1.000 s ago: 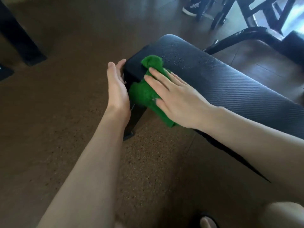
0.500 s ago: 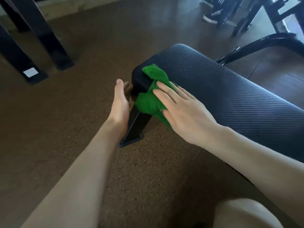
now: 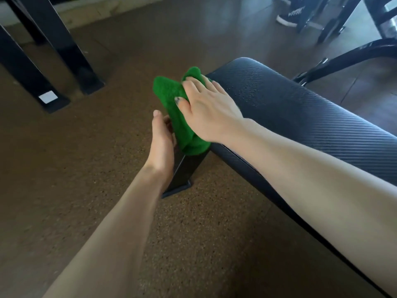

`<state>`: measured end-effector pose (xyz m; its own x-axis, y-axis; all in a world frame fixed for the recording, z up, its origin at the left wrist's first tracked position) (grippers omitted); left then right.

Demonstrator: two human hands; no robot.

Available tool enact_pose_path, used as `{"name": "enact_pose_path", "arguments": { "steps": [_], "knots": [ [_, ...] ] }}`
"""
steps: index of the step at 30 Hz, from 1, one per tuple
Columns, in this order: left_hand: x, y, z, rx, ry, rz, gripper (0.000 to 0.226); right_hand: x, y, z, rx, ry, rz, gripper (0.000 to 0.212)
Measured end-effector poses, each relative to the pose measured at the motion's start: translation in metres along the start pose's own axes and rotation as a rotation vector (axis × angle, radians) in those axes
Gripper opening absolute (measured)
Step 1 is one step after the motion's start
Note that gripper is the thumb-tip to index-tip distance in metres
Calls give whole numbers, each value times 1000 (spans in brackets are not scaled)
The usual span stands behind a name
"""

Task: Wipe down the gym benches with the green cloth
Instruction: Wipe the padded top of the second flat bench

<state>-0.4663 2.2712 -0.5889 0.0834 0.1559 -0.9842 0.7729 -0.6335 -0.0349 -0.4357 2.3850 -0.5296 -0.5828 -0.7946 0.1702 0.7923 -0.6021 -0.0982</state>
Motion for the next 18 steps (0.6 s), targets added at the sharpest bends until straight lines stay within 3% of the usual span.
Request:
{"name": "enact_pose_path", "arguments": {
  "steps": [5, 11, 15, 18],
  "knots": [
    [-6, 7, 0, 27, -59, 1, 66, 4, -12, 0, 13, -24, -34, 50],
    [-9, 9, -1, -72, -112, -2, 58, -53, 103, 20, -9, -37, 49, 52],
    [7, -6, -8, -44, -183, 25, 93, -86, 135, 34, 94, 6, 64, 55],
    [2, -8, -16, -98, -183, 19, 80, -85, 113, 31, 84, 6, 88, 57]
  ]
}}
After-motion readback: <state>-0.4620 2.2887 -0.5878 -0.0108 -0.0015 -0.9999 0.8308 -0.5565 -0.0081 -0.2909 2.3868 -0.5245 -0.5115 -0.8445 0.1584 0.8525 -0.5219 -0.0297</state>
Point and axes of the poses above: each hand's wrist, its own y-axis away from the middle knuckle, its own z-axis out of the back of the hand, x = y × z, the point moved 3 cm from there along -y, towards the middle knuckle, and after that the axes turned 15 degrees about -z, right-handed, at the moved point
